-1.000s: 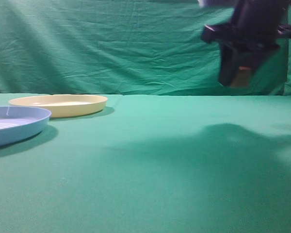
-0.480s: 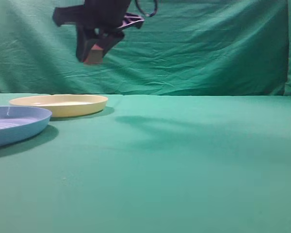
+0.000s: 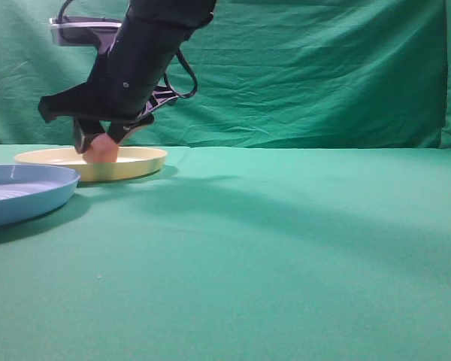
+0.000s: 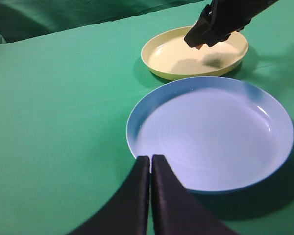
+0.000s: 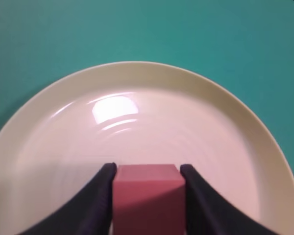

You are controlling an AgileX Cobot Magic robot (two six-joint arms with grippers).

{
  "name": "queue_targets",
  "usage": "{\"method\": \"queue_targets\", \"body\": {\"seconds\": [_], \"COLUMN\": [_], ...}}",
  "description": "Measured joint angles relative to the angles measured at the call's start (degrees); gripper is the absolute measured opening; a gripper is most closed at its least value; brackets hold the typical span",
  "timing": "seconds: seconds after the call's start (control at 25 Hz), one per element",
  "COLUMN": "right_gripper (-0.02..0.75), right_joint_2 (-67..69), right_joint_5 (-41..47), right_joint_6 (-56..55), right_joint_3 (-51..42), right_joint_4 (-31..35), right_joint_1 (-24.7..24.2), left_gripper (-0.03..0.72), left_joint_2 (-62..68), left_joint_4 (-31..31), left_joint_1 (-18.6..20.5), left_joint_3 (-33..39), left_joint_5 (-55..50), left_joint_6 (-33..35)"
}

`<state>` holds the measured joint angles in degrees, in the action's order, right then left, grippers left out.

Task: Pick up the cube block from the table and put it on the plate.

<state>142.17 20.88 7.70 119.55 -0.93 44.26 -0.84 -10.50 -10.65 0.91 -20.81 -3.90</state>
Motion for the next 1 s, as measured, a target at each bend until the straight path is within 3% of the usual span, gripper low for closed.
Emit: {"method": "queue_targets", "body": {"seconds": [0.08,0.16,0.32,0.44,0.56,0.72,0.76,0.84,1.0], "right_gripper": [0.557,0.645,0.642,0.642,0.479,0.127,0.075,0.000,0.000], "right_joint_2": [0.1,0.1,-1.6,-6.5,-13.0,-20.7,-22.0,-24.9,-32.3], "right_joint_5": [0.0,-0.2,3.6,13.8,26.7,40.6,42.8,45.7,47.1], "right_joint_6": [0.0,0.0,0.0,0.0,-0.2,-1.9,-2.7,-3.8,-4.4], "right_joint_3": [0.0,0.0,0.0,0.9,2.2,2.3,2.3,2.3,-1.6], "right_joint_4": [0.0,0.0,0.0,-0.3,-0.4,-0.4,-0.4,-0.4,-0.4], "right_joint_1": [0.0,0.0,0.0,-0.1,-1.0,-3.1,-3.7,-4.5,-5.2], "left_gripper": [0.000,0.000,0.000,0.000,0.000,0.000,0.000,0.000,0.000], "left_joint_2": [0.0,0.0,0.0,0.0,0.0,0.0,0.0,0.0,0.0], "left_joint_4": [0.0,0.0,0.0,0.0,0.0,0.0,0.0,0.0,0.0], "left_joint_1": [0.0,0.0,0.0,0.0,0.0,0.0,0.0,0.0,0.0], "left_joint_3": [0.0,0.0,0.0,0.0,0.0,0.0,0.0,0.0,0.0], "left_joint_5": [0.0,0.0,0.0,0.0,0.0,0.0,0.0,0.0,0.0], "left_joint_6": [0.0,0.0,0.0,0.0,0.0,0.0,0.0,0.0,0.0]}}
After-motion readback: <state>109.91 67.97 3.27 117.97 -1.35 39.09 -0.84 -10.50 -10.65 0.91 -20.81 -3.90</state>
